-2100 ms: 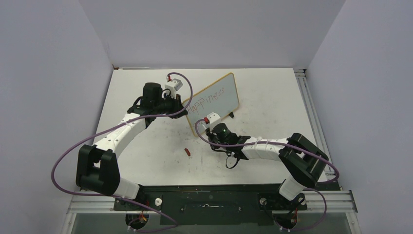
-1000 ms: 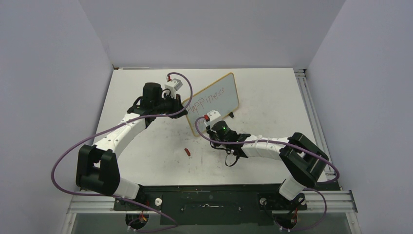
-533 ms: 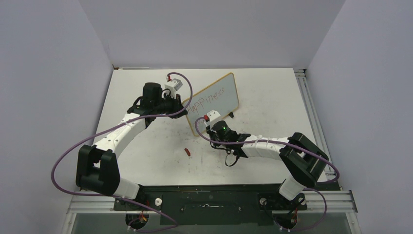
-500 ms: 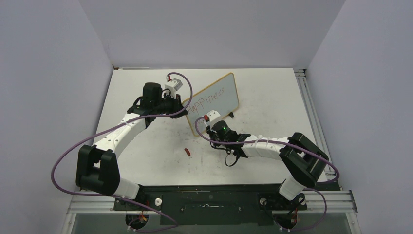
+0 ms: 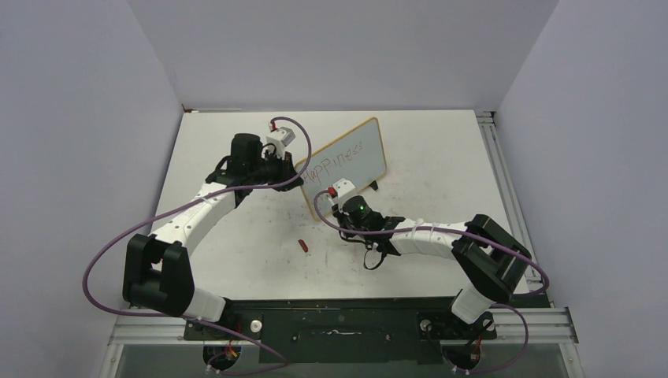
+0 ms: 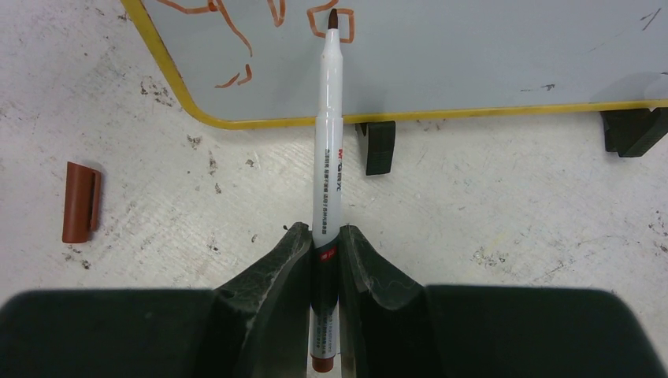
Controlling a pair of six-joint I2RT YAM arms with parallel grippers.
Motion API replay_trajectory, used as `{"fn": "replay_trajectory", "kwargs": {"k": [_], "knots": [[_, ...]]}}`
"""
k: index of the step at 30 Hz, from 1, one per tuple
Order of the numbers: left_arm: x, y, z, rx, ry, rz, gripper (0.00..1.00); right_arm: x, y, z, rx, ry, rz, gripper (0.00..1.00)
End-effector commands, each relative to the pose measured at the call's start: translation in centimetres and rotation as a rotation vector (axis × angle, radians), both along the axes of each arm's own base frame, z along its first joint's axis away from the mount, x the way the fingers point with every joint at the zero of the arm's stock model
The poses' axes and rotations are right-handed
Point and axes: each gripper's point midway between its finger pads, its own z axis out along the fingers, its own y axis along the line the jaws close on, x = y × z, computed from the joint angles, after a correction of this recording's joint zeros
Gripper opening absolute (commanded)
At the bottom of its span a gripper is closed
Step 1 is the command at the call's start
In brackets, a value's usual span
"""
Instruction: Write a sentence on the whiteboard
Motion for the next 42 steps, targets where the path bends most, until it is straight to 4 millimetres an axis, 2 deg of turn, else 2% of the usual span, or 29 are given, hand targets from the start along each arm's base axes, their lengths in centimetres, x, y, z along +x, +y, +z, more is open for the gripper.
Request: {"fn": "replay_trajectory", "kwargs": {"k": [1, 12, 42], "knots": [[0.5, -0.2, 3.1, -0.020, -0.092, -0.011, 0.00, 1.1, 1.7, 3.5, 0.073, -0.087, 0.010, 0.05], [0.5, -0.2, 3.1, -0.019, -0.094, -0.009, 0.00, 1.5, 0.0, 5.6, 0.095, -0.135, -0.072, 0.05], [0.5, -0.2, 2.9, -0.017, -0.091, -0.008, 0.00, 2.0, 0.2, 2.1, 0.059, -0.053, -0.047, 0.05]]}}
